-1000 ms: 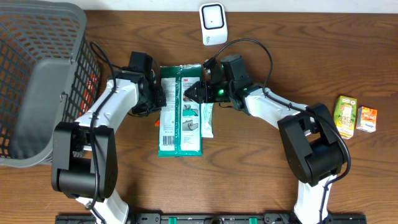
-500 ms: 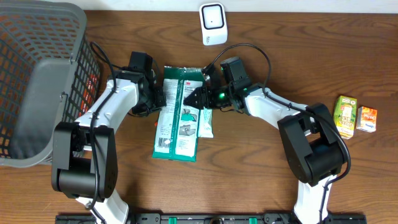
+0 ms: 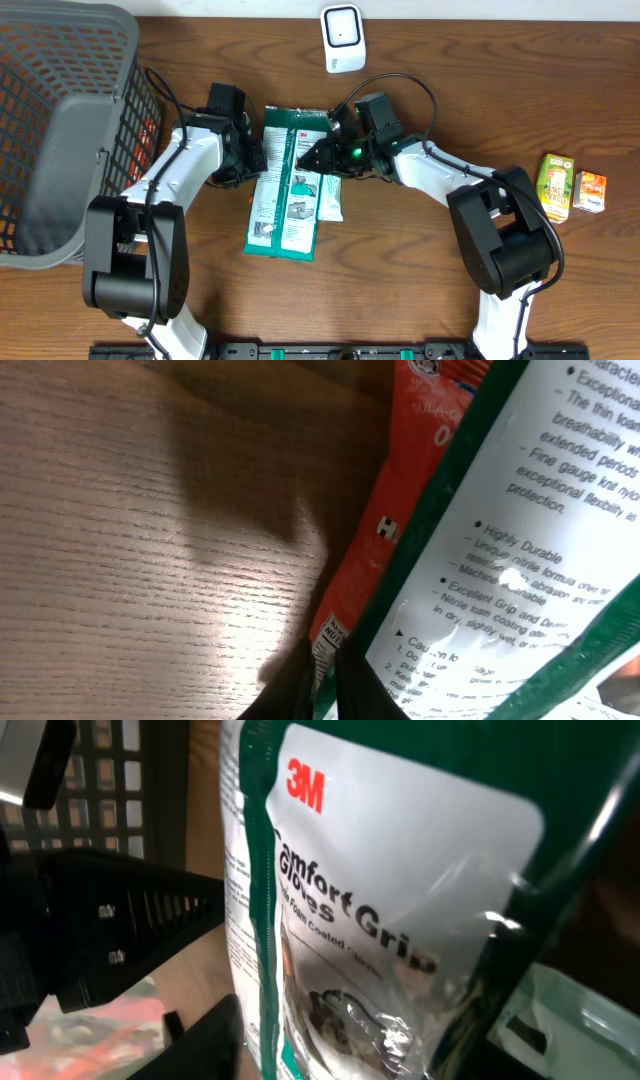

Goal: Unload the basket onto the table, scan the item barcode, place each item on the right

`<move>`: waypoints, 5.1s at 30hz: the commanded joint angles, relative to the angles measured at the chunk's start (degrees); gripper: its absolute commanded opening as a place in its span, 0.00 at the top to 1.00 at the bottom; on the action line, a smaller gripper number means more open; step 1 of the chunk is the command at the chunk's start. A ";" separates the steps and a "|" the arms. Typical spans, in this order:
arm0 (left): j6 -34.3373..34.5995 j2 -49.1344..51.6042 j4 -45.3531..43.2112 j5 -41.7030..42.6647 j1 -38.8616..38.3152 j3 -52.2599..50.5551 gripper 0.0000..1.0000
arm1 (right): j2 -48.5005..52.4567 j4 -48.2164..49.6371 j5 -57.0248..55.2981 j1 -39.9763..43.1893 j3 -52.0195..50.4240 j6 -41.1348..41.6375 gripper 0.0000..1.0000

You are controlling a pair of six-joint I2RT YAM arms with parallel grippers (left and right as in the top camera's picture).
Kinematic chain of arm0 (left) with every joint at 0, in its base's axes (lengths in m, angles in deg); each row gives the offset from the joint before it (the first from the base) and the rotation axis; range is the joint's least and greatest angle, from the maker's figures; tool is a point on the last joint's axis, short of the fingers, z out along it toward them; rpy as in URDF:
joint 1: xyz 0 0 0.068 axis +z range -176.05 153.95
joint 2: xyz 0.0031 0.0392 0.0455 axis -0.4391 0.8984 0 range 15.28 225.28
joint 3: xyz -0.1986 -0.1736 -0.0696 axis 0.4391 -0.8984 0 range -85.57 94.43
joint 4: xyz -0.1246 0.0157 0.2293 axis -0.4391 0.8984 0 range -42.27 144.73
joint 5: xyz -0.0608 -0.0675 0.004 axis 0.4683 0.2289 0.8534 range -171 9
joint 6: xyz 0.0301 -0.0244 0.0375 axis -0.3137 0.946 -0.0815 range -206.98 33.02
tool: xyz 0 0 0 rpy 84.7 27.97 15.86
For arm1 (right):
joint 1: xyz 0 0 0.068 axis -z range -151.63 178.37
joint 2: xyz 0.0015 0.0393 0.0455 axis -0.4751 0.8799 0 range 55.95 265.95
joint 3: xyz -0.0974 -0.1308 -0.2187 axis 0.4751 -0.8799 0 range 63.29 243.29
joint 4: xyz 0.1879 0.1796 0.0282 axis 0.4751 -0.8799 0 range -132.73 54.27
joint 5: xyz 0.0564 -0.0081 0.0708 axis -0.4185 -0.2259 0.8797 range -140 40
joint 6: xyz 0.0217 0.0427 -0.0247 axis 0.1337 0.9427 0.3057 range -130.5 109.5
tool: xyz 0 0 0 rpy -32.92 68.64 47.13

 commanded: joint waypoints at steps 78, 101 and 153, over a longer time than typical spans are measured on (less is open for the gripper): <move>-15.34 2.43 0.50 14.21 -0.13 -1.73 0.45 | -0.07 -4.39 -1.25 3.87 2.05 -1.40 0.99; -14.69 2.19 0.44 17.77 0.35 -1.36 0.93 | -0.07 -4.57 6.78 3.98 2.05 -6.40 0.61; -7.54 -1.99 -3.23 53.99 12.79 0.85 0.93 | -0.07 -6.88 28.06 6.40 2.05 -17.20 0.39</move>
